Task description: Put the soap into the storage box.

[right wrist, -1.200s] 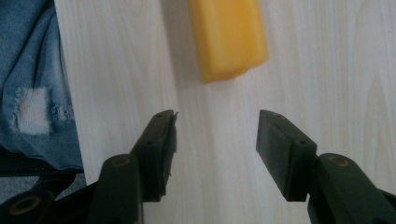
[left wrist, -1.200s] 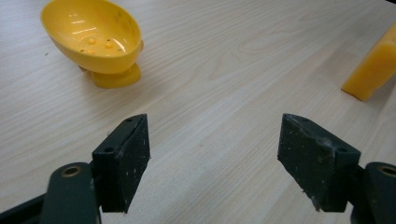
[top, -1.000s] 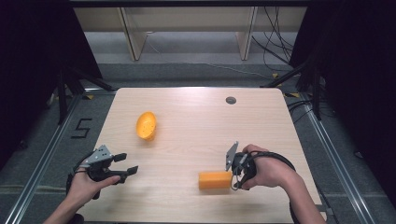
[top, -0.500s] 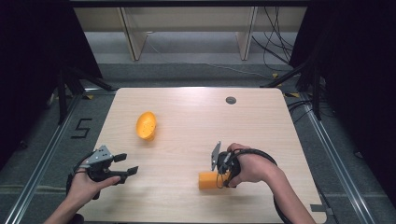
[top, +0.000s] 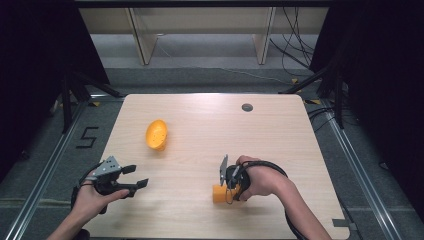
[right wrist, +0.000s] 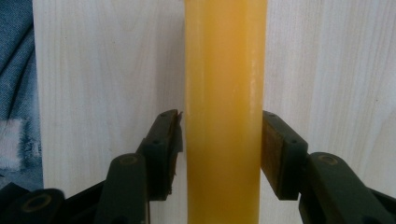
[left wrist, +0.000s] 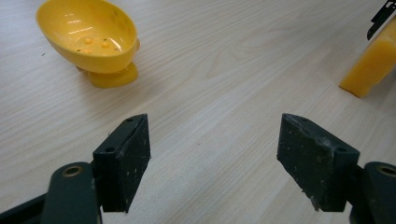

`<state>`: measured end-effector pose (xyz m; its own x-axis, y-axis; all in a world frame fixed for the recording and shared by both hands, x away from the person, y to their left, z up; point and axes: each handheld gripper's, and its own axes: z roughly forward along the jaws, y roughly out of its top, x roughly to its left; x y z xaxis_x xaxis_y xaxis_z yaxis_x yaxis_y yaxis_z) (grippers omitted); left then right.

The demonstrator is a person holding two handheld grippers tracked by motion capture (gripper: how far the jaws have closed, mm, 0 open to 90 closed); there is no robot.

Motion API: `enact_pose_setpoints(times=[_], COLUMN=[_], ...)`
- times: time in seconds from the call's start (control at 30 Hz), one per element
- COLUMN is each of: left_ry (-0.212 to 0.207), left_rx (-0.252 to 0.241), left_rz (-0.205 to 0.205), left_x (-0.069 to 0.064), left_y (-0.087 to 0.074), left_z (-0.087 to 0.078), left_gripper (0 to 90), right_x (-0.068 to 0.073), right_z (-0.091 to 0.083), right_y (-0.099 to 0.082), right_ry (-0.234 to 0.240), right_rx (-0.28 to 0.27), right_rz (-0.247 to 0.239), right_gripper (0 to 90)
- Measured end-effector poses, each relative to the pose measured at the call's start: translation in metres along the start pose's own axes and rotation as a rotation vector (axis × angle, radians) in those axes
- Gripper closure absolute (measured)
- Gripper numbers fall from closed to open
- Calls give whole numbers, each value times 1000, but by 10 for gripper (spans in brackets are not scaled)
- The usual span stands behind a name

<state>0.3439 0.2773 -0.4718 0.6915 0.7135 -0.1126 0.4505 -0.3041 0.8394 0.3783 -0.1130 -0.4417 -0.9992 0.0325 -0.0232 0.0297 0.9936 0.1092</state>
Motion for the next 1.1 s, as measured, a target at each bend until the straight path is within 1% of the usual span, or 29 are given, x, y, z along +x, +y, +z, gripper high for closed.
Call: enact_pose_setpoints(times=[0.03,0.1,0.13,0.17,0.2,0.23,0.3,0.33,0.5,0.53,0.6,0.63,0.67,0.73,0.77,0.8,0.83,0.87,0.9,0.93,0.97,1.0,1.03,1.07,1.1], left_ry=[-5,-4,-5,-3,-3,-3,-3,-2,2,4,4,3,6,7,15,20,14,10,8,8,6,9,13,13,18], left_rx=[-1,-1,-2,-1,-3,-2,-2,-1,2,0,-3,-3,3,7,5,9,1,3,3,6,3,-1,0,0,5], left_rz=[-1,2,5,4,4,4,6,7,12,7,3,3,10,10,-4,0,14,18,-2,2,-3,-3,14,14,14], left_x=[0,0,-1,-1,-1,-1,-1,-1,-1,-2,-2,-2,-1,-2,-3,-3,-2,-1,-2,-2,-2,-2,-2,-2,-2], left_y=[0,0,0,0,0,0,0,0,0,0,0,0,0,0,0,0,0,0,0,0,0,0,0,0,0], left_z=[0,0,0,0,0,0,1,1,1,1,1,1,0,0,1,0,1,1,1,1,1,1,1,1,0], left_gripper=[250,254,254,254,255,254,254,254,253,252,252,252,253,252,252,252,252,252,252,252,252,252,252,252,252], right_x=[-1,0,-1,1,-1,-4,-3,-2,-2,-2,-2,-2,1,1,1,1,1,1,1,1,1,1,-1,-1,1], right_z=[0,0,2,2,3,5,5,5,5,4,5,4,2,3,3,3,3,3,3,2,2,2,3,3,3], right_y=[0,1,0,1,1,1,1,2,2,2,2,1,2,2,2,2,2,2,2,3,3,3,3,3,3], right_ry=[12,7,6,6,1,-11,-8,-7,-10,-3,-8,2,4,8,7,7,7,7,8,8,7,2,14,14,12], right_rx=[5,8,-6,4,-14,-31,-25,-28,-27,-26,-28,-15,7,8,10,9,8,8,10,11,13,12,4,4,6], right_rz=[-4,5,-9,12,-21,-71,-70,-59,-54,-55,-57,-40,-8,-9,-7,-7,-7,-7,-9,-9,-7,-14,-34,-34,-15], right_gripper=[536,548,581,586,593,599,604,607,611,613,613,614,614,614,615,615,615,616,616,617,617,617,617,617,618])
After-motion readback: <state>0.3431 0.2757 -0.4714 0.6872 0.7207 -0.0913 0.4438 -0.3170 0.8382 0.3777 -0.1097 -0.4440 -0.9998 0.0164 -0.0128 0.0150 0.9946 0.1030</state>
